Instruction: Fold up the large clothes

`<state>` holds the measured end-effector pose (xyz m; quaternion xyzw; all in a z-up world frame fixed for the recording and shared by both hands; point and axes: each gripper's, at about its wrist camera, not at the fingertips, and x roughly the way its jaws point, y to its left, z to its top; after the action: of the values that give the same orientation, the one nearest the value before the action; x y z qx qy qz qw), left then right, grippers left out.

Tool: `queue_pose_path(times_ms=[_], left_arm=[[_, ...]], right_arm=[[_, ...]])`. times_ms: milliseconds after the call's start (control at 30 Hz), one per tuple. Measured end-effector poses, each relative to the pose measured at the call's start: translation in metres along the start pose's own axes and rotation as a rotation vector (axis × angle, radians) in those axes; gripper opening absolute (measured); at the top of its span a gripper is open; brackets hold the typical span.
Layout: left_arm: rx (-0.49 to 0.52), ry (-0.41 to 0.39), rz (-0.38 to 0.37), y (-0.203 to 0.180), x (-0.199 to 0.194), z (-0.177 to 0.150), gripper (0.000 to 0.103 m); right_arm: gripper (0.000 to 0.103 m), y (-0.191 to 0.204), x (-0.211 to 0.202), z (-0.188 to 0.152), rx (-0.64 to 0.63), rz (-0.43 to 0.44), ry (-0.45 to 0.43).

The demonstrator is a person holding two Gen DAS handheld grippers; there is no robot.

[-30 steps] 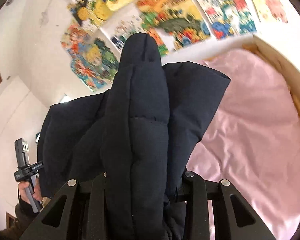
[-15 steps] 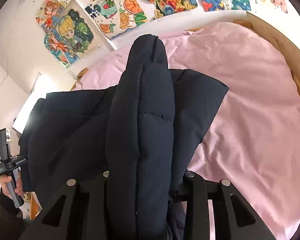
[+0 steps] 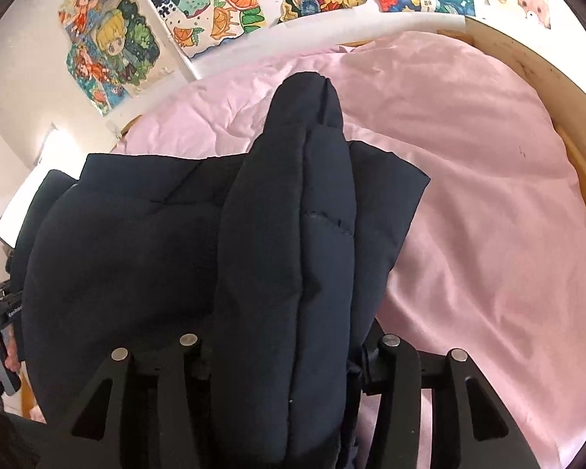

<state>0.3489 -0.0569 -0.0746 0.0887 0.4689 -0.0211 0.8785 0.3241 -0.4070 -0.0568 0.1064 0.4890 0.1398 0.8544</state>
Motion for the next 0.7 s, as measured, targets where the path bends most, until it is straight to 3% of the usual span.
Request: queue_pose_path(times_ms=[100, 233, 333, 467, 567, 700], left_arm=[[-0.009, -0.001, 0.011, 0.005, 0.002, 0.001, 0.035], [-0.032, 0.015, 0.033, 0.017, 0.006, 0.006, 0.046], [-0.102, 0.041, 0.027, 0.032, -0.003, 0.007, 0.051], [-0.275, 0.022, -0.029, 0.060, -0.033, -0.004, 0.065], [-0.378, -0.043, -0.062, 0.068, -0.060, -0.017, 0.076], [-0.422, -0.138, -0.065, 0.055, -0.096, -0.043, 0.086]], right_arm=[[0.053, -0.003, 0.002, 0.000, 0.014, -0.001, 0.003], [0.070, -0.008, 0.001, 0.001, 0.034, -0.024, 0.007], [0.089, -0.007, -0.007, 0.005, 0.019, -0.122, -0.011], [0.103, 0.000, -0.034, 0.002, -0.033, -0.289, -0.076], [0.103, 0.011, -0.063, -0.008, -0.065, -0.351, -0.137], [0.103, 0.033, -0.098, -0.029, -0.062, -0.361, -0.243]])
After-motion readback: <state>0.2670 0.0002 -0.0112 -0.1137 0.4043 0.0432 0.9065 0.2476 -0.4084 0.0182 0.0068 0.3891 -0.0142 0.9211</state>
